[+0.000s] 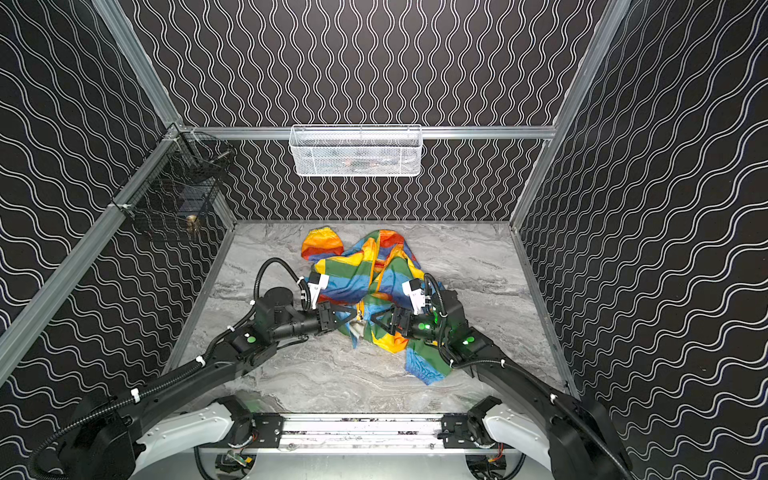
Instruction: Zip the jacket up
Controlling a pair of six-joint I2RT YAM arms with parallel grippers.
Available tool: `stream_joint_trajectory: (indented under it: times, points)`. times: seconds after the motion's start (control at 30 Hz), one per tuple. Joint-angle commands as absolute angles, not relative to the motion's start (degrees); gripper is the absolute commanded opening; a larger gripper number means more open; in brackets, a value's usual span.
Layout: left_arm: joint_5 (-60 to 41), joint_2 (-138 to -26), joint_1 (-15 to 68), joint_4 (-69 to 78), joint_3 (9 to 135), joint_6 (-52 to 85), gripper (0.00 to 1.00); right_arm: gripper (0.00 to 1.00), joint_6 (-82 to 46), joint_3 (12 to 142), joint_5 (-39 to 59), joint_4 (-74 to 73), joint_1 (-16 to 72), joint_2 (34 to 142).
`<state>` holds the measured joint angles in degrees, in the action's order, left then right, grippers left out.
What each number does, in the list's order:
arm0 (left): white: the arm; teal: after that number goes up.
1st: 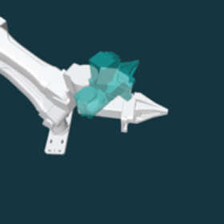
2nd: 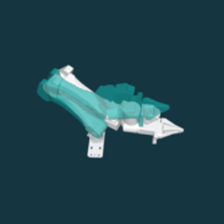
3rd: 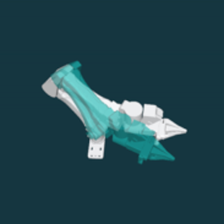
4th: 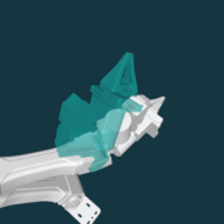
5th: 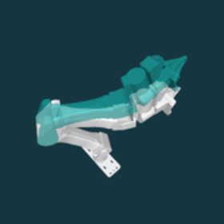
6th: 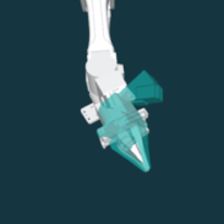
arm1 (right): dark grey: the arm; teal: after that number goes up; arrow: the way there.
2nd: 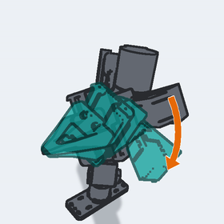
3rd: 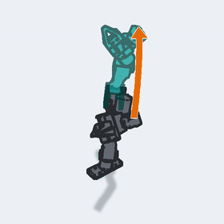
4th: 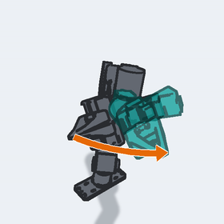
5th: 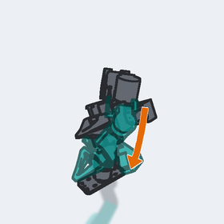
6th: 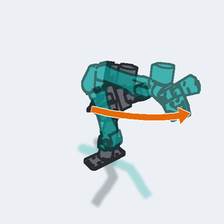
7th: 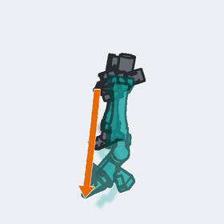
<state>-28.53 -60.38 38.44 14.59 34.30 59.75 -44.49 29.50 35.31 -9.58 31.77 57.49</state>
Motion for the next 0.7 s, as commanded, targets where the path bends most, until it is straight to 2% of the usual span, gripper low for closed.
stream_joint_trajectory:
  times: [0.0, 0.07, 0.3, 0.5, 0.57, 0.67]
  points:
    - [-29.7, -59.7, 38.1, 14.5, 33.8, 59.1, 0.0, 0.78, -40.3, 30.5, 34.7, -1.6, 31.7, 54.8]
    - [-30.0, -59.3, 38.0, 14.1, 33.5, 59.4, 0.0, 0.71, -38.5, 32.3, 34.4, 2.6, 31.7, 53.3]
    - [-31.4, -57.5, 37.8, 11.3, 32.4, 59.9, 0.0, 0.73, -34.4, 40.1, 33.5, 11.0, 31.9, 54.4]
    - [-32.5, -55.9, 37.7, 8.0, 32.3, 59.4, 0.0, 0.58, -32.3, 45.9, 33.7, 13.2, 33.8, 60.9]
    - [-32.5, -55.4, 37.6, 7.1, 32.1, 59.3, 0.0, 0.56, -31.7, 48.3, 31.4, 14.3, 36.3, 62.5]
    - [-32.6, -55.1, 37.4, 7.0, 31.9, 59.3, 0.0, 0.47, -30.7, 52.6, 25.9, 17.6, 41.7, 65.1]
